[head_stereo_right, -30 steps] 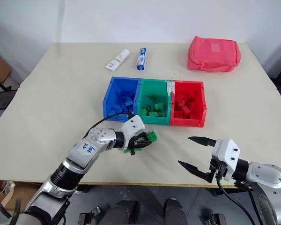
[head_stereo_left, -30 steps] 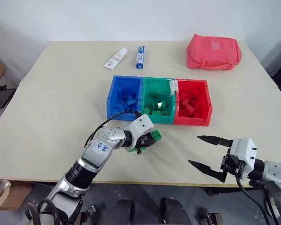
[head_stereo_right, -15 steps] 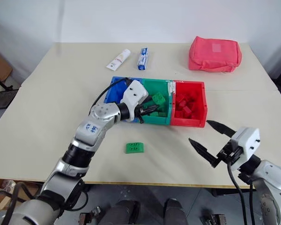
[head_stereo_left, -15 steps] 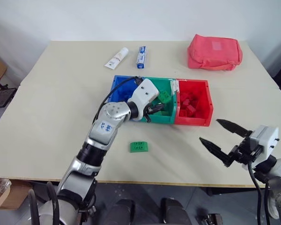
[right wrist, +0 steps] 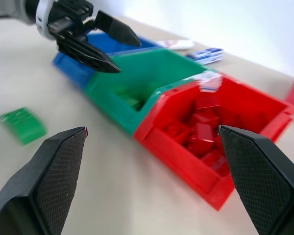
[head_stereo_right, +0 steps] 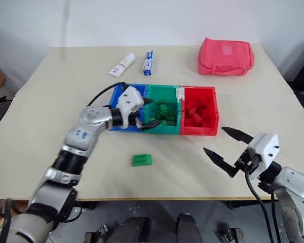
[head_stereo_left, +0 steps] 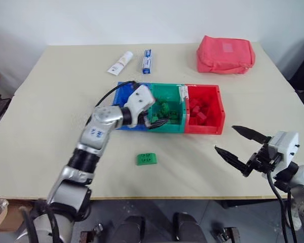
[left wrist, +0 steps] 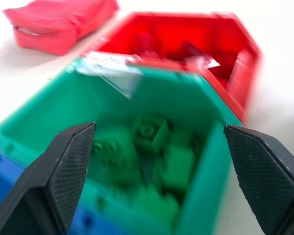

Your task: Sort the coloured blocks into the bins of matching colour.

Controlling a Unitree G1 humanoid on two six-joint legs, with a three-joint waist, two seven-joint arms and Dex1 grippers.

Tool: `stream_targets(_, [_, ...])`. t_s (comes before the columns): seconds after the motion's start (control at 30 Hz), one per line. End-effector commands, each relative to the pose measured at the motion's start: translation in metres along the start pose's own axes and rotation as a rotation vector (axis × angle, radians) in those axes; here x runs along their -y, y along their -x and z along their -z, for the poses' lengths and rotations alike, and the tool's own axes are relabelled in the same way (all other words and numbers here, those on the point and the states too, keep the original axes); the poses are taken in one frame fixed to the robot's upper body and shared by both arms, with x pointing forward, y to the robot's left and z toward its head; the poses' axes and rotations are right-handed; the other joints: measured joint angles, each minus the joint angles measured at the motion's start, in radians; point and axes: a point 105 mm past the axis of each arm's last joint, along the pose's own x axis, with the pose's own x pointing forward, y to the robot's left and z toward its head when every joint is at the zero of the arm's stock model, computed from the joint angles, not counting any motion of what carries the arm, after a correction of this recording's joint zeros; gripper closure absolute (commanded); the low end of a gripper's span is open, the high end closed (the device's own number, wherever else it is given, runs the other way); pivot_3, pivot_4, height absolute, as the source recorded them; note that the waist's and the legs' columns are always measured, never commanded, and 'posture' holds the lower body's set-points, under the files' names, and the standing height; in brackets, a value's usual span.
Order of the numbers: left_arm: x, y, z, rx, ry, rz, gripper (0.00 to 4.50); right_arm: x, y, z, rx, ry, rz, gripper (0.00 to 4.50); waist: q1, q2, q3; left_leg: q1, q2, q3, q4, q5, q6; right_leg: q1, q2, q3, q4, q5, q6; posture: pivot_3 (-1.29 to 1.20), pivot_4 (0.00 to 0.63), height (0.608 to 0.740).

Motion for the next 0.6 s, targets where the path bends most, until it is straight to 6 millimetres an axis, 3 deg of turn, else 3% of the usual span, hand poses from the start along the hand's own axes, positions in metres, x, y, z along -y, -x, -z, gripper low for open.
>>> stream_targets(0.03, [0.006, 0.047, -0.023, 0.187, -0.058, 0.059, 0.2, -0.014, -0.01, -0.007, -0.001, 0.032, -0.135, 0.0, -0.007, 0.0, 0.0, 0.0, 0.0, 0.0, 0.0, 0.0, 0.0, 0.0, 0.0, 0.0, 0.0, 0.0, 0.0, 0.0, 0.15, 0.74])
stream_targets(0.13, [0.02, 0.101, 0.023, 0.033, 0.048, 0.082, 0.2, -0.026, -0.022, -0.006, -0.01, 0.082, -0.256, 0.0, -0.018, 0.001, 0.0, 0.0, 0.001, -0.001, 0.0, 0.0, -0.001, 0.0, -0.001, 0.0, 0.0, 0.0, -0.001, 0.0, 0.15, 0.74])
stream_targets(0.33, [0.009, 0.164, 0.062, -0.057, 0.16, -0.114, 0.09, -0.03, -0.031, -0.004, -0.016, 0.103, -0.358, 0.0, 0.011, 0.0, 0.0, 0.001, 0.0, -0.003, 0.002, -0.001, 0.0, 0.002, -0.001, 0.001, -0.004, -0.001, -0.001, 0.0, 0.15, 0.74])
stream_targets(0.5, [0.019, 0.174, 0.072, -0.12, 0.127, -0.066, 0.09, -0.03, -0.028, 0.007, -0.065, 0.084, -0.401, 0.0, 0.019, 0.0, 0.0, 0.0, -0.001, -0.003, 0.002, -0.002, 0.002, 0.003, -0.002, 0.001, -0.007, 0.0, -0.001, 0.0, 0.15, 0.74])
stream_targets(0.6, [0.032, 0.159, 0.064, -0.132, 0.057, 0.055, 0.09, -0.025, -0.022, 0.015, -0.097, 0.071, -0.392, 0.0, 0.012, 0.0, 0.0, 0.0, 0.0, -0.003, 0.002, -0.003, 0.002, 0.003, -0.001, 0.001, -0.007, 0.0, -0.001, 0.0, 0.15, 0.74])
